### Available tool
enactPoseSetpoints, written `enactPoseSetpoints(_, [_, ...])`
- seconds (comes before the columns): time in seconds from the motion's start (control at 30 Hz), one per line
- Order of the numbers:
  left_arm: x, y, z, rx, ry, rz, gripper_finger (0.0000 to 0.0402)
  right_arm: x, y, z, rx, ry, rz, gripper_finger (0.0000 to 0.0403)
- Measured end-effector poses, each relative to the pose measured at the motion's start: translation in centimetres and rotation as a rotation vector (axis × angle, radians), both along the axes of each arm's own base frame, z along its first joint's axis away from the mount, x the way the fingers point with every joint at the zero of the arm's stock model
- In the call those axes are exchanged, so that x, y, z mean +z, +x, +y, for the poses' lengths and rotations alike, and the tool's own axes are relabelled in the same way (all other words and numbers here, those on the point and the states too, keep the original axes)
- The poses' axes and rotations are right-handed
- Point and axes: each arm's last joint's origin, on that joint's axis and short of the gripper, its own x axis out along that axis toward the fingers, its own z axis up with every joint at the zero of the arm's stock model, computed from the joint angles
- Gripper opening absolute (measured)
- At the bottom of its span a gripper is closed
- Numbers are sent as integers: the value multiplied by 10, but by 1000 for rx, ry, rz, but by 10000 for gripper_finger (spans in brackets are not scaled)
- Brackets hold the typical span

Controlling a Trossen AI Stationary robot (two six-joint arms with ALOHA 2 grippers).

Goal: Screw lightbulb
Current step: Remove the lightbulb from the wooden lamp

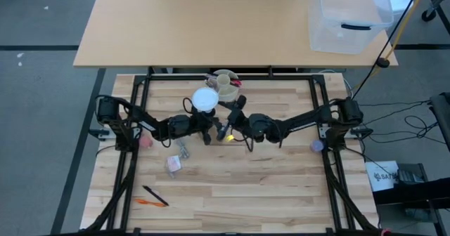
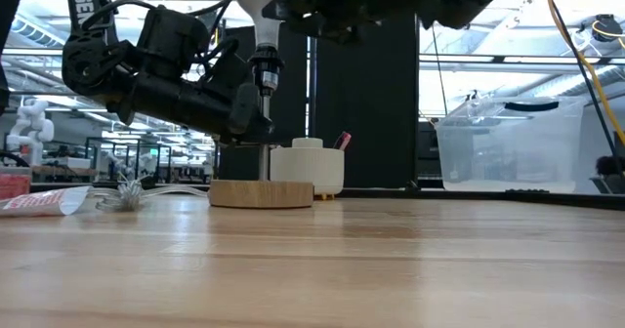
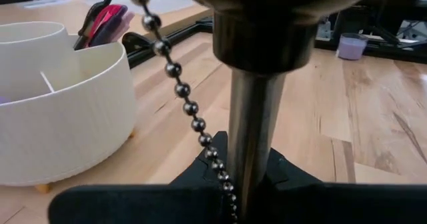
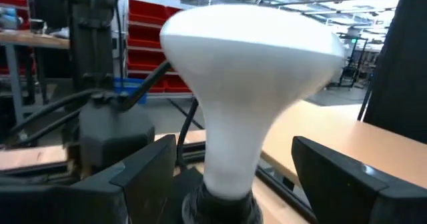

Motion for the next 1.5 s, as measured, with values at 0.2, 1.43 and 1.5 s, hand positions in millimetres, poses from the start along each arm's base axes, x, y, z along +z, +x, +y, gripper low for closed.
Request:
enactPoseSetpoints(0.2, [0,0,0,9,2,2,24,-4,12,-9,42,42,13,292])
enactPoseSetpoints(1.43, [-1,2,-3,-165,29,30,24,6,9,-54,412,-6,55,182])
enactPoseSetpoints(1.5, [-1,2,-4,-184,28,34,24,7,7,-57,435,-14,76,181])
